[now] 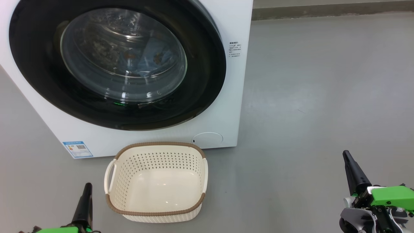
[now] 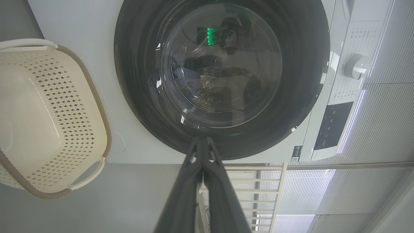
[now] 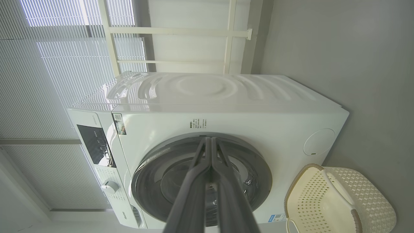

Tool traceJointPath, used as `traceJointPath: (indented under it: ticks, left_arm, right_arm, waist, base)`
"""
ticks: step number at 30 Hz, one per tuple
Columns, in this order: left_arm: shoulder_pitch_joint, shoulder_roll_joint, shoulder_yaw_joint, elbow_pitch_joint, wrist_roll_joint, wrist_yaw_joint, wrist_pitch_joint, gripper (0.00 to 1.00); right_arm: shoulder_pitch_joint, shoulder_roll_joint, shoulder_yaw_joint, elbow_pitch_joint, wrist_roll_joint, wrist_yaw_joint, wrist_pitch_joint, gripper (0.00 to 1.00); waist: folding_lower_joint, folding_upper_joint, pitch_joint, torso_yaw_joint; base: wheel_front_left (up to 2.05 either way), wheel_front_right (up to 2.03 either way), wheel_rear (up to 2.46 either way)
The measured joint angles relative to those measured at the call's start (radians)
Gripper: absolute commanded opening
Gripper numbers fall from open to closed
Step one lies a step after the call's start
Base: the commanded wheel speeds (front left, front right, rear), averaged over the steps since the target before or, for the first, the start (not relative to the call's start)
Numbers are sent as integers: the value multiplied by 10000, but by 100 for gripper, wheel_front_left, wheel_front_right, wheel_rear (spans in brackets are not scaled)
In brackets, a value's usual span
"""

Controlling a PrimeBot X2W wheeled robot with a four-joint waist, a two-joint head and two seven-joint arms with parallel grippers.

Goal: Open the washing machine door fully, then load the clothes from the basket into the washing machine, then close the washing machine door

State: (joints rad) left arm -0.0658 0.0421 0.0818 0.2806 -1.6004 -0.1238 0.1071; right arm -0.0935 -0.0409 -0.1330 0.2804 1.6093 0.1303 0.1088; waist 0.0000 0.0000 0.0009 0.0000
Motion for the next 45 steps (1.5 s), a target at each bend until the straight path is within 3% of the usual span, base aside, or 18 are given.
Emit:
traceJointPath:
  ticks: [45]
  left_arm:
    - [-2, -2, 4, -4, 0, 0, 0, 0]
  right_arm:
    - [0, 0, -2, -2, 2, 0, 0, 0]
  waist:
    - [0, 0, 0, 0]
  base:
    - [0, 0, 0]
